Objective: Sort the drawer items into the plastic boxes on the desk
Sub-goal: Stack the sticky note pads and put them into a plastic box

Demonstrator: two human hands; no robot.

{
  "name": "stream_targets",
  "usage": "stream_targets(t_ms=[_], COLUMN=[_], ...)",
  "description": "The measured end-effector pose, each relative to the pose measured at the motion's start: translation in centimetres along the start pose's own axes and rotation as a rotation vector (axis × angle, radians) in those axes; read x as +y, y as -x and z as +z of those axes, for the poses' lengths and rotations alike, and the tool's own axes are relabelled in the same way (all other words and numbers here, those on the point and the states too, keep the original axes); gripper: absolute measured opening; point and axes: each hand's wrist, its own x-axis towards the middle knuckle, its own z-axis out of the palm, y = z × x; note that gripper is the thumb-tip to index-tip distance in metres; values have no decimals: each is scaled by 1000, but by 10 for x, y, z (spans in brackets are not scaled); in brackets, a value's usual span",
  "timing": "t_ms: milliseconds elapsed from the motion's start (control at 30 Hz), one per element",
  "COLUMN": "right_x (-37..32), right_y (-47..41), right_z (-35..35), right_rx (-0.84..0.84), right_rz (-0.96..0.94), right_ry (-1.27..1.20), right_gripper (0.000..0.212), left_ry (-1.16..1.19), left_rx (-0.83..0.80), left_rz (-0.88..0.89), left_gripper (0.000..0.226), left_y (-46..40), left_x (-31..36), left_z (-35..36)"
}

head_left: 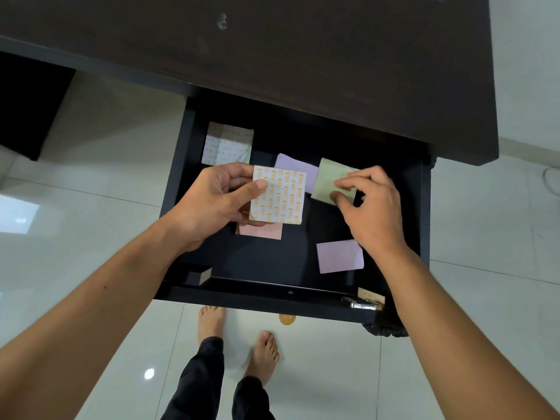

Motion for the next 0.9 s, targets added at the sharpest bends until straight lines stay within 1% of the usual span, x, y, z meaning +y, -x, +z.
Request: stream_targets(t_ms=[33, 133, 167, 200, 267, 367, 433, 467, 533, 633, 667, 733, 800, 833, 900], right_x=[1, 4, 4, 4, 2, 0, 3, 4, 4, -2, -3, -5, -6, -7, -9], right_y=[0, -3, -4, -5, -5, -3, -4, -4, -2, 4, 5, 6, 6, 6, 6], right_z=[2, 3, 2, 2, 0, -3, -6, -7, -8, -7, -6, -4, -4, -4, -6], right_rx=[4, -51, -75, -88, -80, -6, 43, 37, -18, -159, -185, -203, -232, -243, -244], right_rz=[26, 123, 137, 143, 161, 199, 226, 244, 255, 222, 183, 103, 96, 110, 152], right_ry=[-28, -71, -72, -69, -91, -177, -238, -248, -208, -101, -66, -2, 6, -15, -132], right_gripper=[35, 69, 75, 76, 68, 51, 40, 38, 46, 73, 75, 63, 52, 47, 35], left_ry=[-1, -16, -22, -28, -34, -23, -17, -17, -26, -42, -46, -49, -50, -49, -47], left_rx=[3, 6, 6, 6, 4, -5, -13, -13, -9, -7, -10, -12, -11, -10, -10], left_rz=[1, 3, 4, 7, 21, 46, 55, 59, 64, 62, 63, 65, 69, 72, 76], left_gripper=[21, 23, 24, 24, 27, 35, 36, 35, 35, 35, 35, 35, 35, 35, 35], left_y=[0, -2, -2, -2, -2, -2, -2, -2, -3, -3, -3, -2, -2, -2, -2], left_x=[-1, -4, -4, -4, -3, -2, -1, -2, -3, -4, -4, -4, -3, -3, -3], left_z=[0, -1, -1, -2, -2, -2, -2, -2, -2, -2, -2, -3, -4, -4, -4])
